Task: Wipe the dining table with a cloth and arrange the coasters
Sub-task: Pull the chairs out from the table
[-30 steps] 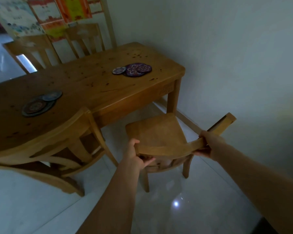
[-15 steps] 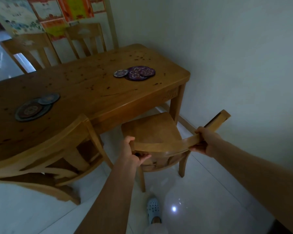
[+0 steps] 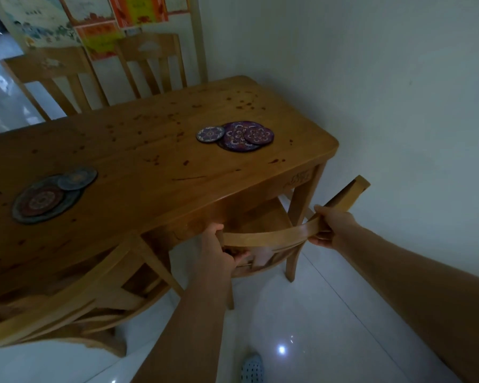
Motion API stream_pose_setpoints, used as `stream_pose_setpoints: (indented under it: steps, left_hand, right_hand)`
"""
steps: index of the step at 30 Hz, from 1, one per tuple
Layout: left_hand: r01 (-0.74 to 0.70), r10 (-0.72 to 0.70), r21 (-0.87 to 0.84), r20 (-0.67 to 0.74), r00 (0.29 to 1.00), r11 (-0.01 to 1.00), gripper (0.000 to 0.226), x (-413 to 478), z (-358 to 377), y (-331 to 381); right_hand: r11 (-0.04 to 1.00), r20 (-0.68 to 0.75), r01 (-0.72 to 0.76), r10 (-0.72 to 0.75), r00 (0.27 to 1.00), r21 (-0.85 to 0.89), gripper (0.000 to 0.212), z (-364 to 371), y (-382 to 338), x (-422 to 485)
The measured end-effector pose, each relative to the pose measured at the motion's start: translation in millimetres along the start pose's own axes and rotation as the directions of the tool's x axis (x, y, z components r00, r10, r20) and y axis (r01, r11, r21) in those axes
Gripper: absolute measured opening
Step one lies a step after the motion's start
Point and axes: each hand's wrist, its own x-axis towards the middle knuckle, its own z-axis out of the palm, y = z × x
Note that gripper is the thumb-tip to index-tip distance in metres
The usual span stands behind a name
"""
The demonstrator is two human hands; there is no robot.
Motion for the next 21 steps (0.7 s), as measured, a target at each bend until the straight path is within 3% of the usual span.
stream_pose_setpoints:
  steps: [8,21]
  left_hand:
    - [0.005,-0.006,-0.044,-0.024,1.0,0.999,0.044,33,36,26]
    - [0.027,-0.029,-0.079,-0.032,0.999,0.997,0.041,60,74,44]
  right_hand:
    - [0.996,-0.022,0.016,-0.018,1.0,-0.085,0.049,33,-45,47]
    - [0.987,-0.053,0.02,-0.028,0.998,-0.159,0.043,55,-90,90]
